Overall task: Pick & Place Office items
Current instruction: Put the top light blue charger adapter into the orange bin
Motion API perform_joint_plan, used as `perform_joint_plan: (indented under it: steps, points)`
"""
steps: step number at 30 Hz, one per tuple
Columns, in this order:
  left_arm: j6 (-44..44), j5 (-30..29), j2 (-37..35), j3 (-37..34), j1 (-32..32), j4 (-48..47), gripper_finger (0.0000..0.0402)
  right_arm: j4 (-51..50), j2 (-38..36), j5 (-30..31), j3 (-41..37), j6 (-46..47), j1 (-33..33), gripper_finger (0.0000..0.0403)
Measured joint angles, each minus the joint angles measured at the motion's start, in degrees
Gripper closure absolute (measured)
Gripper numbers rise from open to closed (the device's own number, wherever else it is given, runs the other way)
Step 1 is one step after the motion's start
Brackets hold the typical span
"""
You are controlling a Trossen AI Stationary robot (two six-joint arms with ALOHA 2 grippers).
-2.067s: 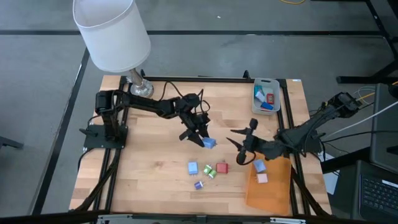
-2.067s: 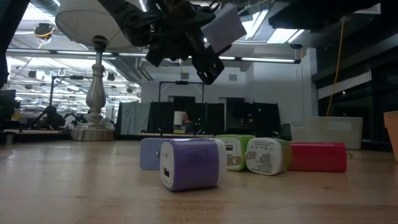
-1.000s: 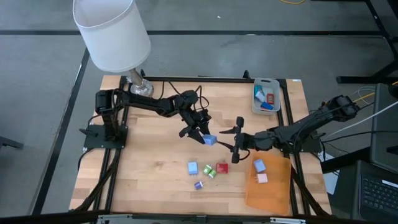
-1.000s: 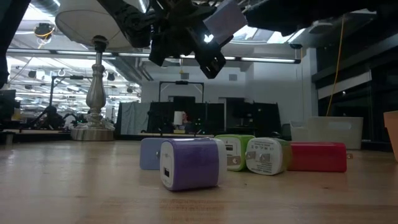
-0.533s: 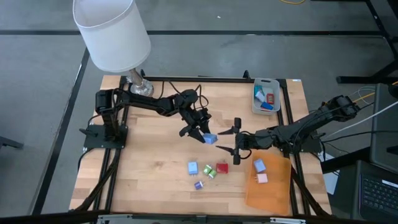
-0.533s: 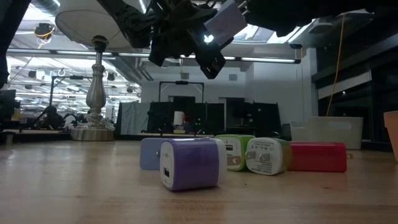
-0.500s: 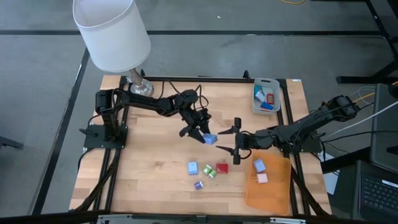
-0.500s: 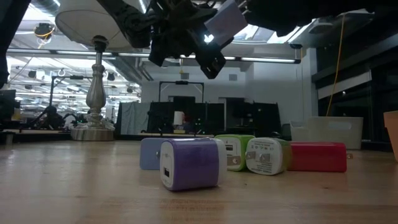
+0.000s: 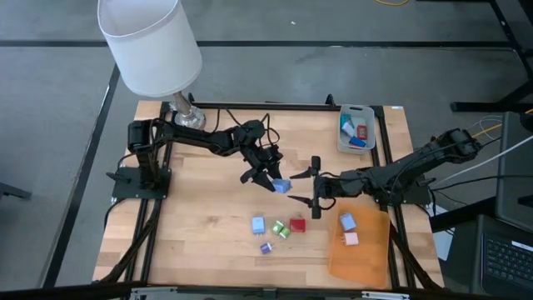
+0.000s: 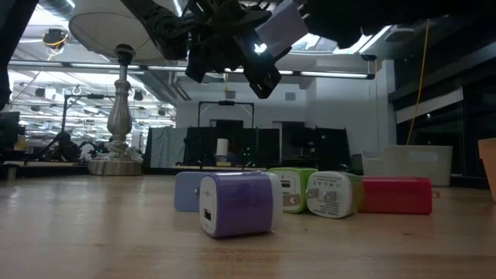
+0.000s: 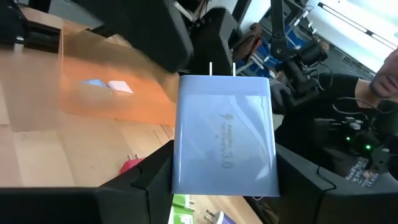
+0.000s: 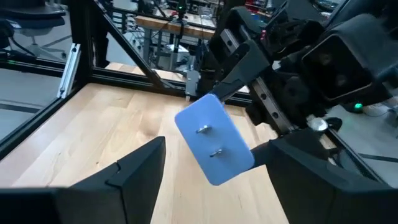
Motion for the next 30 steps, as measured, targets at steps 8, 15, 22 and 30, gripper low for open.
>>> perform_joint_plan:
  steps: [8,15,22,30]
  points:
    - [-1.43,0.67,-0.02,0.02,-0.02,1.51,0.0201,1.24,7.04,-6.51,4.67,-1.19,-3.08,0.013]
    - [-1.18,0.78,0.01,-0.07,-0.06,0.62,0.0201,-6.67,10.99,-4.84,10.51,-1.5,-3.08,0.013]
    - [-0.1,1.11,0.03,-0.01,0.02,0.44,0.0201,-8.89,10.53,-3.33,11.1,-1.35,-2.97,0.0131]
    - [0.5,1.9,0.37,0.0,0.0,-0.16,0.0201,-9.42,10.53,-2.75,11.08,-1.91,-3.01,0.0194]
